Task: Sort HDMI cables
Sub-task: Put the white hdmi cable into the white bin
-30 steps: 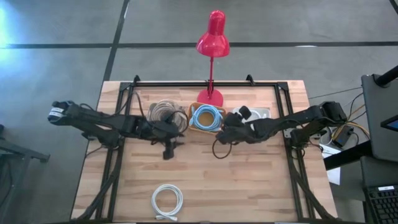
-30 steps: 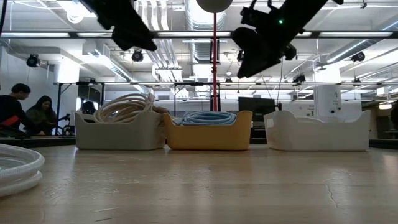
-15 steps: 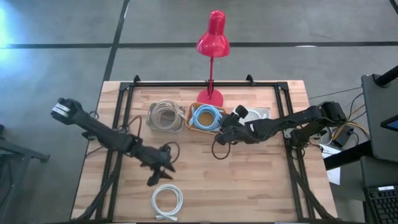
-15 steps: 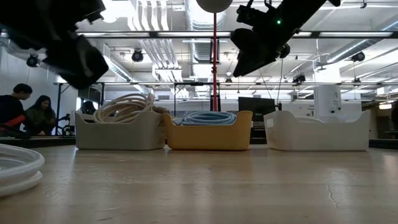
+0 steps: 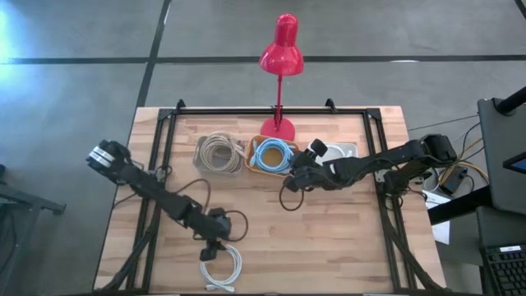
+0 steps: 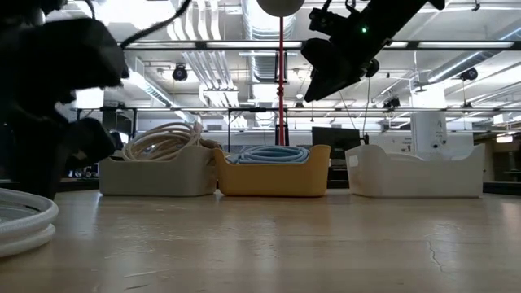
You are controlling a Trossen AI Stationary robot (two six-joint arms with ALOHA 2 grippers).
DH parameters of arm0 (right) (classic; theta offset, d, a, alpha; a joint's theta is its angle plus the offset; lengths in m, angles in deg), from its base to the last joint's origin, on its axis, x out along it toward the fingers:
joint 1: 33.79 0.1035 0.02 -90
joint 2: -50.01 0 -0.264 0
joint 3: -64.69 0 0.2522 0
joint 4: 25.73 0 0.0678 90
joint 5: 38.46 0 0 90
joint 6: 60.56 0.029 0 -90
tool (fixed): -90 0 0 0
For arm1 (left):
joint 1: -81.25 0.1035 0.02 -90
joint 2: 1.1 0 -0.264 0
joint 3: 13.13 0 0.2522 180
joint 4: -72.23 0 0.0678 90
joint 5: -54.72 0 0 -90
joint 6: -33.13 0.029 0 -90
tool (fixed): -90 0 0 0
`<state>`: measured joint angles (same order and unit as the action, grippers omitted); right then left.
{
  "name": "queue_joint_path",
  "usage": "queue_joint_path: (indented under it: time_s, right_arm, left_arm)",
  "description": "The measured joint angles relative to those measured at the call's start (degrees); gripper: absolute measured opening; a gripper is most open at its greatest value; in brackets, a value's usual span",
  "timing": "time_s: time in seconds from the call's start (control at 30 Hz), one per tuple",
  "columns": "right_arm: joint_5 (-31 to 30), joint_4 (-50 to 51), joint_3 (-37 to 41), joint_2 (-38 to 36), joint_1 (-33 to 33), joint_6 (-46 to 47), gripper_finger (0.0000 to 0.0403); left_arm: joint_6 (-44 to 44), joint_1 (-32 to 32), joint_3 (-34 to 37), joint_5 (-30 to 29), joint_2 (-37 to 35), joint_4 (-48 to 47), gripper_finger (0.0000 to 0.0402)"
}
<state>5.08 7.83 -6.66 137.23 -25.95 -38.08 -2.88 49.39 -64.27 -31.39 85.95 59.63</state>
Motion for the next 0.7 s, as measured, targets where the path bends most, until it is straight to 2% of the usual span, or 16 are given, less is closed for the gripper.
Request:
queue_joint_path:
  time_s: [0.17,0.4,0.53,0.7]
  right_arm:
    - [0.05,0.00,0.04,0.00,0.00,0.00,0.0151]
    - [0.15,0.00,0.04,0.00,0.00,0.00,0.0142]
    - [1.67,-0.17,0.04,0.00,0.00,0.00,0.0136]
    - [9.11,-1.81,0.04,0.00,0.04,-0.48,0.0135]
  left_arm:
    - [1.48,-0.10,-3.48,-0.79,4.08,-7.91,0.0172]
    - [4.76,-0.10,-4.27,-0.95,7.01,-9.15,0.0163]
    - [6.92,-0.07,-4.25,-2.37,6.18,-9.27,0.0113]
    - [10.00,0.57,-4.23,-5.29,3.67,-9.58,0.0026]
